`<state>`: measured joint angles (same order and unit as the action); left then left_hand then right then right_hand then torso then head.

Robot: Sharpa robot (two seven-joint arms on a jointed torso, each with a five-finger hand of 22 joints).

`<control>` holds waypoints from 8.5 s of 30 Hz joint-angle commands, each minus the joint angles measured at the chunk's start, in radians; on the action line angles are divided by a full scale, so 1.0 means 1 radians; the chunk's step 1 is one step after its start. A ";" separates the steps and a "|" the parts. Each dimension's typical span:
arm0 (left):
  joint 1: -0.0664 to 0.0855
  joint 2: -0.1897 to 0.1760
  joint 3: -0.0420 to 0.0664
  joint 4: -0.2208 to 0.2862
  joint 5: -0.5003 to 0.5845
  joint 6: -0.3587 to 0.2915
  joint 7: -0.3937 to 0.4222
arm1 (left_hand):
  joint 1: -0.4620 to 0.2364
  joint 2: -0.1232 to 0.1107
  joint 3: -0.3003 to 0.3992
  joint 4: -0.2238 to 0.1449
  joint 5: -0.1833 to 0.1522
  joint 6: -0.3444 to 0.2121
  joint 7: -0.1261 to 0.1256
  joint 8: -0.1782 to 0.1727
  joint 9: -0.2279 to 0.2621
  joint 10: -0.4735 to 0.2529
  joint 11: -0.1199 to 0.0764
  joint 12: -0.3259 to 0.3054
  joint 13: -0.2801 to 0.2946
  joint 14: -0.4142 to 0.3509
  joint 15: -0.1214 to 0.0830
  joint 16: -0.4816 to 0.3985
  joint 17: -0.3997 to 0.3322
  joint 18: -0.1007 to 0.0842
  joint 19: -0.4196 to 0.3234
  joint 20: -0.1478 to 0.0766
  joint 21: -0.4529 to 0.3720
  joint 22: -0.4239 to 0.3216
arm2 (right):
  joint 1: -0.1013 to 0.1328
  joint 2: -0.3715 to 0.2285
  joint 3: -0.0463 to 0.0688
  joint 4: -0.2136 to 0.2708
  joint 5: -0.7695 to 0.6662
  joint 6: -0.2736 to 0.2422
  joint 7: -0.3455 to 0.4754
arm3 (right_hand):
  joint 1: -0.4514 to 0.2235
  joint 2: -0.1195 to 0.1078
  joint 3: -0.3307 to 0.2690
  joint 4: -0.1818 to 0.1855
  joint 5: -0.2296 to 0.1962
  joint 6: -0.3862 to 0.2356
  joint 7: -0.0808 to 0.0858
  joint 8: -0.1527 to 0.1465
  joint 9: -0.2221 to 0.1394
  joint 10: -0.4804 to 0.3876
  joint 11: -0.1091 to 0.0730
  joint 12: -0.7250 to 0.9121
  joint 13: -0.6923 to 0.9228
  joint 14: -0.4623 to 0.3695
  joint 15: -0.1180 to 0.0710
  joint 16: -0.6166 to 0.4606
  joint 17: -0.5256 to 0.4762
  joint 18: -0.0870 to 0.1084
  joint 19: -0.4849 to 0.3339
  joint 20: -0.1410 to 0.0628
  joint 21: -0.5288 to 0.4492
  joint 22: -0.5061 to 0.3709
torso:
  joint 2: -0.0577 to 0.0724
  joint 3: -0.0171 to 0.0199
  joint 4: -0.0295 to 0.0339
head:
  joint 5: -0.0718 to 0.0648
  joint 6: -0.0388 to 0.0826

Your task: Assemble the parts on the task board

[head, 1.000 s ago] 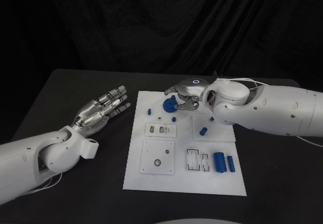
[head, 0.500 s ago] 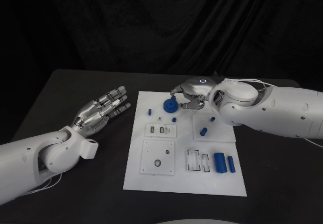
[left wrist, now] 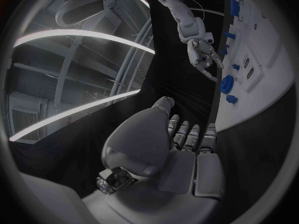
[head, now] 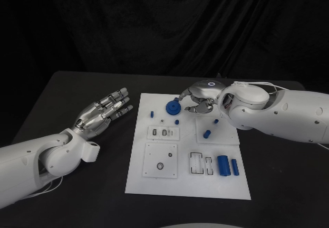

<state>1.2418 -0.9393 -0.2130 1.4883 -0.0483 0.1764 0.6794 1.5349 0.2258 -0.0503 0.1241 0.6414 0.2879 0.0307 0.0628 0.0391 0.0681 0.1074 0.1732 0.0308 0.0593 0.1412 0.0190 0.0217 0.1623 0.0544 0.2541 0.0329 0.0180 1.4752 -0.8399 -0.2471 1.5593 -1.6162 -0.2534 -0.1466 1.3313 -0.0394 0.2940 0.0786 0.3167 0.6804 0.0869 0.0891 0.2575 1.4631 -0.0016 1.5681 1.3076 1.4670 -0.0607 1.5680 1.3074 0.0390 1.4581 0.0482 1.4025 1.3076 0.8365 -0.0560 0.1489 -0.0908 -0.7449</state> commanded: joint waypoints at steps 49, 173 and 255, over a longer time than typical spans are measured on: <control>-0.003 0.007 0.001 -0.011 0.002 0.019 0.053 | -0.013 -0.001 0.012 0.001 -0.004 0.002 0.012 0.006 0.002 -0.001 0.003 0.005 0.001 0.000 0.010 -0.001 0.000 0.018 -0.002 0.007 0.003 0.001 | 0.006 -0.052 0.001 0.025 -0.005 0.000 -0.016 | -0.018 -0.002 -0.005 0.014 -0.008 0.089 0.007 0.025 -0.006 0.108 0.004 0.003 0.263 0.104 0.003 0.003 0.263 0.013 -0.001 0.004 -0.019 0.161 | 0.000 -0.0005 0.0009 | 0.001 -0.007; -0.010 0.017 0.001 -0.021 0.002 0.035 0.025 | -0.021 -0.002 0.020 -0.003 -0.007 -0.005 0.010 0.004 0.000 -0.003 0.007 0.003 0.000 -0.001 0.013 -0.001 -0.001 0.017 -0.003 0.010 0.002 0.001 | -0.029 -0.340 -0.001 0.240 0.026 -0.218 -0.036 | 0.092 0.031 -0.101 0.065 0.030 0.265 -0.009 0.146 0.144 0.108 -0.011 0.003 0.263 0.088 -0.012 -0.052 0.220 0.019 -0.001 -0.010 -0.078 0.168 | -0.003 -0.0012 -0.0002 | -0.022 -0.012; -0.011 0.029 0.001 -0.028 0.002 0.045 0.012 | -0.026 -0.004 0.025 -0.006 -0.007 -0.006 0.010 0.004 0.000 -0.004 0.008 0.004 0.000 -0.001 0.013 -0.001 -0.001 0.017 -0.004 0.010 0.001 0.001 | -0.137 -0.040 0.001 0.238 -0.141 -0.078 -0.195 | 0.066 -0.002 -0.072 0.017 0.088 0.223 0.011 0.119 0.167 0.108 0.007 0.003 0.263 0.093 0.003 -0.035 0.234 0.021 0.001 0.004 -0.088 0.175 | -0.003 -0.0026 -0.0001 | 0.000 -0.019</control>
<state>1.2323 -0.9111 -0.2130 1.4588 -0.0483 0.2088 0.6783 1.5151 0.2218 -0.0324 0.1173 0.6377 0.2878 0.0379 0.0628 0.0396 0.0644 0.1110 0.1771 0.0308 0.0593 0.1483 0.0190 0.0217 0.1623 0.0508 0.2576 0.0329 0.0180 1.3363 -0.8781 -0.2465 1.7918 -1.7368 -0.3747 -0.3047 1.3984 -0.0358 0.2195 0.1002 0.3980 0.9012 0.1046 0.2059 0.4226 1.4666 0.0020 1.5682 1.3074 1.4661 -0.0615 1.5336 1.3074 0.0548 1.4580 0.0484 1.3147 1.3073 0.8350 -0.0571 0.1494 -0.0943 -0.7652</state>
